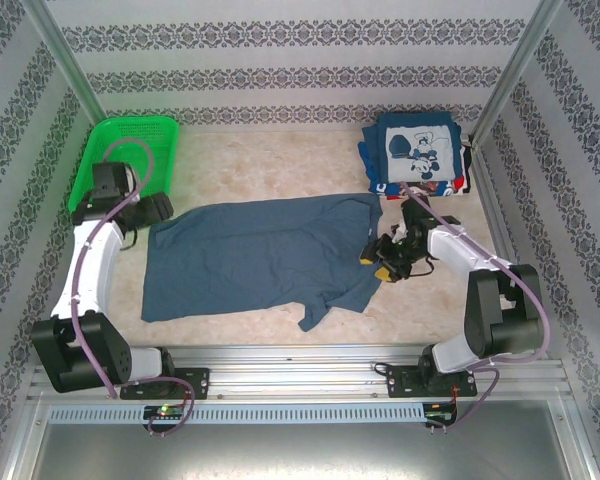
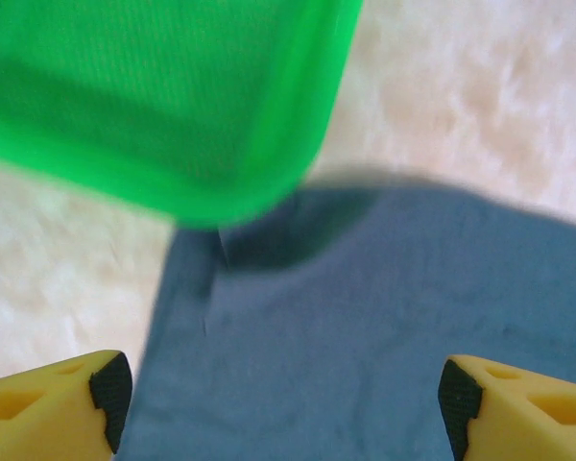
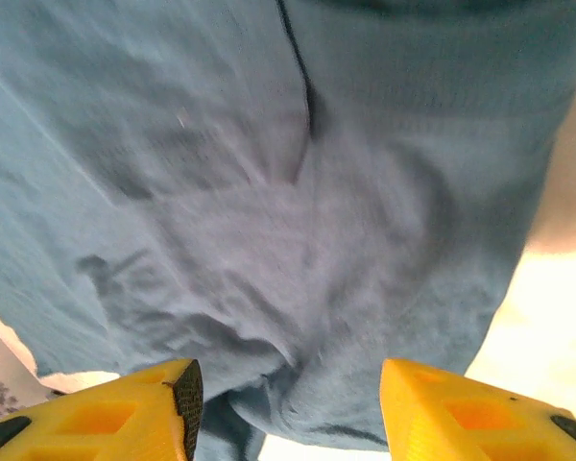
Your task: Fold and stack the t-shirts
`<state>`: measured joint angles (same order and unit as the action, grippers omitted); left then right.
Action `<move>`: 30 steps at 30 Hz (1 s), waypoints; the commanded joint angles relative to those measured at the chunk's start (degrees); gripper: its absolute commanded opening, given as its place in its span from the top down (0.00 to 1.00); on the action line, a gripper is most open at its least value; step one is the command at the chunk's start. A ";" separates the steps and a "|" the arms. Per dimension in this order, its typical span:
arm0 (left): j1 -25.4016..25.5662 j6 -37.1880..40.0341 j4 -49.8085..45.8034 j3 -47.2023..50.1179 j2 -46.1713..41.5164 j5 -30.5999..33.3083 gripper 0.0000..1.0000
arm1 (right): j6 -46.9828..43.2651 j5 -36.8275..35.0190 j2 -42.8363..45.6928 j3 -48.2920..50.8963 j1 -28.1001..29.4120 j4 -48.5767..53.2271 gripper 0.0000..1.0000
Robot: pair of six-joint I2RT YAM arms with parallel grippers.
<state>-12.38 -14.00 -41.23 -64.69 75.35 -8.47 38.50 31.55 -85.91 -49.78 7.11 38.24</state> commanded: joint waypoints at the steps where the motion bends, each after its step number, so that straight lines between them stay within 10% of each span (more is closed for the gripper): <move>1: 0.26 -6.58 -7.03 6.77 -0.10 -2.57 0.18 | -1.63 -4.19 0.27 1.43 2.27 2.63 0.48; 11: 0.27 -11.31 2.50 16.62 6.21 5.18 0.24 | -0.19 -21.79 -7.76 -2.29 7.79 3.62 0.57; 16: 0.34 -12.53 6.32 19.94 10.49 7.55 0.27 | 0.76 -26.43 -6.84 -1.47 7.49 4.81 1.00; 30: 0.43 -17.94 3.06 24.28 8.34 -3.21 0.65 | 1.32 -35.11 10.34 3.86 0.71 18.46 1.00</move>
<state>-12.38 -28.23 -36.29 -44.12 85.78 -7.44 39.05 2.52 -77.43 -47.55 9.15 50.24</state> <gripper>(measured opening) 0.356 0.066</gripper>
